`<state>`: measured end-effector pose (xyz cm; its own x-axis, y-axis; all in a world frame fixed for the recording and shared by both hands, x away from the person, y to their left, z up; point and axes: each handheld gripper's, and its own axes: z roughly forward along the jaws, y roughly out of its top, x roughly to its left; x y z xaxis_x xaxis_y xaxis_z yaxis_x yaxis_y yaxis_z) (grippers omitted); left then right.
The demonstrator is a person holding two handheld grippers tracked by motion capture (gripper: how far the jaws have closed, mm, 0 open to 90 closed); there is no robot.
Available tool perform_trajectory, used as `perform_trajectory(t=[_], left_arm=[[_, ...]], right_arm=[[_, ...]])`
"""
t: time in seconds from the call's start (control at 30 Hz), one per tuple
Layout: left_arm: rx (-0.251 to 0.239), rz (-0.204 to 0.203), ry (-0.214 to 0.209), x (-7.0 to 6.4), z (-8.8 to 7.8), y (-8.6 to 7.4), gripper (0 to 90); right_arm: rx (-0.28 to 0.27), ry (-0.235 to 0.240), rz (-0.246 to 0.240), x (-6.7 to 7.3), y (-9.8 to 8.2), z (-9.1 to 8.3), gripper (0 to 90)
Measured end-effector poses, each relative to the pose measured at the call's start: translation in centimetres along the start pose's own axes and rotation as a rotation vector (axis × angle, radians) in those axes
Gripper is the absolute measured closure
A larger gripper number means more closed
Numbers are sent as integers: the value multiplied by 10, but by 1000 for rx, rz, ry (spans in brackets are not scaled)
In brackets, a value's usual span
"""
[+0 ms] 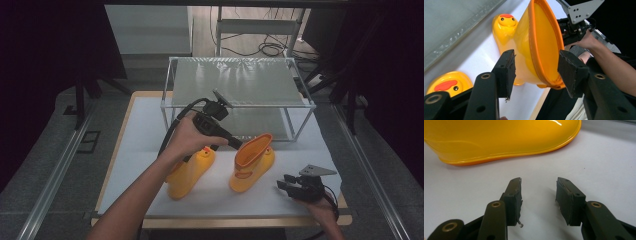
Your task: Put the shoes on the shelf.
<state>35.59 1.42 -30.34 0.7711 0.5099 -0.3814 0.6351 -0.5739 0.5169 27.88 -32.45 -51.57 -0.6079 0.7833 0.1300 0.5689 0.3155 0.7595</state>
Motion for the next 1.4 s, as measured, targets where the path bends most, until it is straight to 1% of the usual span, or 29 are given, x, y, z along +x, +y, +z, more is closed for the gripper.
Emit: perform_trajectory(t=[0.07, 0.17, 0.2, 0.3, 0.33, 0.37, 0.43, 0.5, 0.53, 0.6, 0.73, 0.8, 0.9, 0.93, 0.97, 1.0, 1.03, 1.07, 1.1, 1.13, 1.27, 1.4], left_arm=[[9, -18, 10, 1, 5, 5, 489], [13, -27, 16, 1, 9, 8, 490], [23, -36, 27, 2, 15, 11, 490], [45, -37, 46, 2, 20, 14, 489], [45, -37, 46, 2, 20, 14, 490], [54, -30, 59, 1, 21, 15, 490], [49, -27, 63, -1, 21, 16, 490], [47, -21, 61, -3, 19, 17, 490], [36, -19, 54, -6, 18, 17, 490], [37, -9, 58, -9, 15, 18, 490], [26, -6, 56, -13, 12, 17, 489], [31, 6, 63, -17, 12, 17, 491], [39, 8, 66, -18, 14, 18, 491], [51, 3, 84, -17, 19, 20, 490], [51, 3, 84, -17, 19, 20, 491], [67, -10, 96, -13, 26, 22, 490], [67, -10, 96, -13, 26, 22, 490], [83, -14, 115, -10, 34, 24, 490], [91, -15, 118, -9, 37, 25, 490], [91, -15, 118, -9, 37, 25, 490], [120, -18, 144, -6, 49, 27, 496], [137, -22, 153, -4, 55, 27, 504]], right_arm=[[2, 0, 1, 0, 0, 0, 550], [3, 1, 2, 0, 0, 1, 550], [3, 1, 2, 0, 0, 1, 549], [4, 0, 5, -1, 0, 0, 549], [4, 0, 5, -1, 0, 0, 549], [3, -1, 7, -1, 0, 0, 549], [3, -1, 8, -1, 0, 0, 549], [4, -2, 6, -2, 0, 0, 549], [5, -3, 5, -1, 0, 0, 549], [4, -3, 6, -1, 0, 0, 549], [3, -4, 3, -1, 0, 0, 549], [2, -3, -1, -1, 0, 0, 549], [5, -2, 3, -1, 0, 1, 549], [8, -3, 3, -1, 0, 1, 549], [8, -3, 3, -1, 0, 1, 549], [8, -4, 1, 0, 0, 1, 549], [8, -4, 1, 0, 0, 1, 549], [2, -3, 1, -1, 0, 0, 549], [0, -4, 4, -1, 0, 0, 549], [0, -4, 4, -1, 0, 0, 549], [2, -9, 13, -4, -1, -2, 549], [-1, -12, 16, -5, -1, -3, 549]])
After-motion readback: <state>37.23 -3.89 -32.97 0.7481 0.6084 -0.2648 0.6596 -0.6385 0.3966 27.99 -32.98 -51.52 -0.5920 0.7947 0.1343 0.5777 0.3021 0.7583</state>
